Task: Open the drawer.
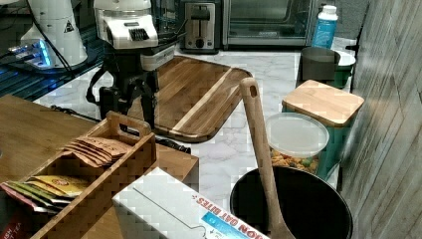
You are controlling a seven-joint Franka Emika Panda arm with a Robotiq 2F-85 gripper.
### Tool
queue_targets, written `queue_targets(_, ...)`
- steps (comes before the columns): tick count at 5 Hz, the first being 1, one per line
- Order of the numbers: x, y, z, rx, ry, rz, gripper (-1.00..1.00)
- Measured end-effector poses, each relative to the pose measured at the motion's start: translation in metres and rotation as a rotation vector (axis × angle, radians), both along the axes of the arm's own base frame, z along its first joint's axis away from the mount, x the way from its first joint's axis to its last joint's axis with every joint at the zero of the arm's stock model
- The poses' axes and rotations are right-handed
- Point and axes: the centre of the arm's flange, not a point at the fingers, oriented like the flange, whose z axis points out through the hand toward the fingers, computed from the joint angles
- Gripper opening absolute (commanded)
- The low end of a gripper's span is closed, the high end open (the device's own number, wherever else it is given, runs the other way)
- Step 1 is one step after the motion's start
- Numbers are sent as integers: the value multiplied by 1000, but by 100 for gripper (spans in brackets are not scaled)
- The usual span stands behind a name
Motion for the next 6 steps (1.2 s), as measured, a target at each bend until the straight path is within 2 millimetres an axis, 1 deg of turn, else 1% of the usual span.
queue_targets(1, 5, 2, 4, 55, 15, -32, 100)
queue_targets(2, 4, 7, -1, 49, -34, -61, 100)
queue_targets(3, 0, 18, -3, 31, -70, -97, 100)
queue_targets(4, -3, 40, -1, 66, -71, -104, 100)
queue_targets(6, 0, 105, -2, 106, -71, -45, 100)
